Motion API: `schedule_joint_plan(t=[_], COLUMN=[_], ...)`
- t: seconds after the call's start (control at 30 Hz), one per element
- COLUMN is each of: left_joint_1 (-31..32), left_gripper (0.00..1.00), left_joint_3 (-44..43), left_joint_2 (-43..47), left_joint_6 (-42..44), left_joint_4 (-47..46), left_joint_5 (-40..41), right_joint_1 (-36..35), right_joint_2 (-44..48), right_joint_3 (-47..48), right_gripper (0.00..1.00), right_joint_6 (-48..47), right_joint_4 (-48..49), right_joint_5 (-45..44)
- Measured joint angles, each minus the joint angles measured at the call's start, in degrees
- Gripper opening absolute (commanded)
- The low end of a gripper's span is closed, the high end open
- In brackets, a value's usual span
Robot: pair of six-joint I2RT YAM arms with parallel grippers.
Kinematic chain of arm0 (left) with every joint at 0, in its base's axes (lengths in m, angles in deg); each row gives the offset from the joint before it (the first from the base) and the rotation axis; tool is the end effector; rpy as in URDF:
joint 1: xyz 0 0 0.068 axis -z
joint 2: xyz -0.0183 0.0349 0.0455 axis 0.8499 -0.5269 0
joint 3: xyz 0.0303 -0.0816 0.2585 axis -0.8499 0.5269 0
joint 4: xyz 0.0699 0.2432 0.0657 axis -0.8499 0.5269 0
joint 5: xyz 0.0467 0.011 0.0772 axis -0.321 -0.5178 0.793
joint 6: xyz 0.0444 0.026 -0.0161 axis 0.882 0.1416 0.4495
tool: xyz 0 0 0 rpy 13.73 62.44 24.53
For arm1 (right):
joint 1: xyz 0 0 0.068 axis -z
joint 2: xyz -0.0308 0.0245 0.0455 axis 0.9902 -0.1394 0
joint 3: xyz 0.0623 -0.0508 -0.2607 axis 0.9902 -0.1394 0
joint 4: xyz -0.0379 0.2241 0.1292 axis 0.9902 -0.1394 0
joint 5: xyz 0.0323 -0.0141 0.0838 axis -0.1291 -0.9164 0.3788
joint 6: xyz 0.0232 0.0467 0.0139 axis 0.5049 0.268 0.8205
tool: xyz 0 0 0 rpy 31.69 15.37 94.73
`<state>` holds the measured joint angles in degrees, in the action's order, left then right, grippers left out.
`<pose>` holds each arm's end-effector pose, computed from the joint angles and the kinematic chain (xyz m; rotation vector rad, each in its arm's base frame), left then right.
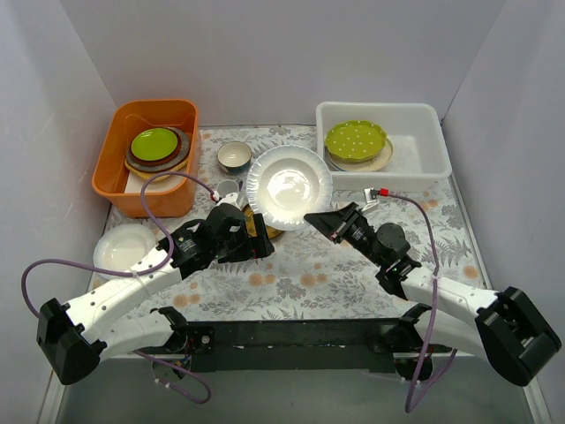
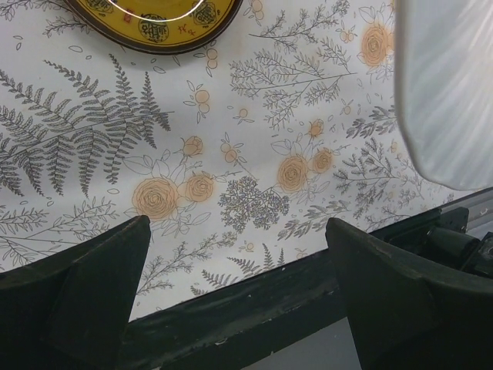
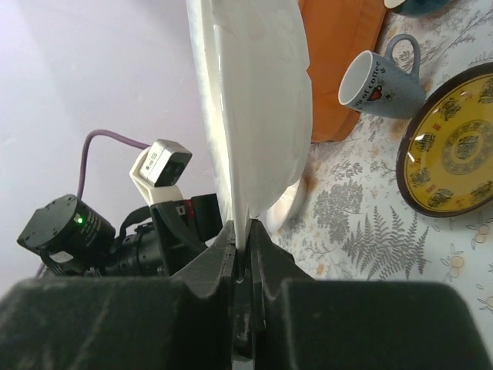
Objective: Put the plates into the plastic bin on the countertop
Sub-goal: Pick up the plate at the center of the board, then place the plate in the plastic bin.
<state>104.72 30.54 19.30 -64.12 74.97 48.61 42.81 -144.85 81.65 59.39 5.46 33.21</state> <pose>0.1460 -0.1484 0.2747 -0.9033 2.4634 -0.8416 0.1720 0.1446 0.2345 0.3849 1.5816 1.6542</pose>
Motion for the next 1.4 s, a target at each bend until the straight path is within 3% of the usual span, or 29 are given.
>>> schedule_joint_plan(t=[0.23,0.77,1.17,1.4], left_joint_1=[0.0,0.0,0.0,0.0], left_gripper=[0.98,0.98,0.98,0.98], left_joint_3=[0.04,1.55,1.88,2.29], left_joint_2=[0.0,0.52,0.46,0.22], left_joint_6=[0.0,-0.04,-0.24,-0.22], left_joint_4=[-0.28,-0.87,-1.09,-1.38], left_joint_5=[-0.24,-0.68,-1.01,-1.07], right_joint_1=[0.26,5.03,24.55,31.32], right_joint_2=[9.53,10.36,2.86,-4.24], right_joint_3=[4.07,22.45,30.38,31.56], right_gripper=[0.01,0.01,0.01,0.01], right_joint_6=[-10.82,-31.12,-34.51,-31.91], right_joint_4=[-18.64,-46.53,-50.01,-48.7], right_joint_5=[-1.84,-6.69,1.84,6.64])
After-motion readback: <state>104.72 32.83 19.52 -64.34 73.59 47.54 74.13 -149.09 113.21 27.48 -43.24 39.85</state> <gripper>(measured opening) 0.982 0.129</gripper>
